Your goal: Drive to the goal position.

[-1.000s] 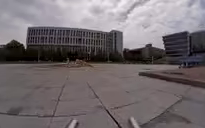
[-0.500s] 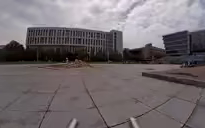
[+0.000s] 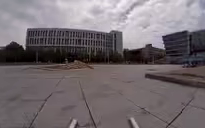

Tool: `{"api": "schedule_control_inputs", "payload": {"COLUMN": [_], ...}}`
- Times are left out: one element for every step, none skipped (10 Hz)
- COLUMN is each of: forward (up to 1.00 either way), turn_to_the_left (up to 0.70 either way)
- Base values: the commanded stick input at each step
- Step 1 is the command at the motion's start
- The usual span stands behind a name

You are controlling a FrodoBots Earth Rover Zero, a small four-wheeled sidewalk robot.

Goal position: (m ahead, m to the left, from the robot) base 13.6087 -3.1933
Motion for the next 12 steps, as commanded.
{"api": "schedule_control_inputs", "payload": {"forward": [0.7,0.7,0.7,0.7,0.7,0.7,0.7,0.7,0.7,0.7,0.7,0.7], "turn_to_the_left": [0.02,0.02,0.02,0.02,0.02,0.02,0.02,0.02,0.02,0.02,0.02,0.02]}}
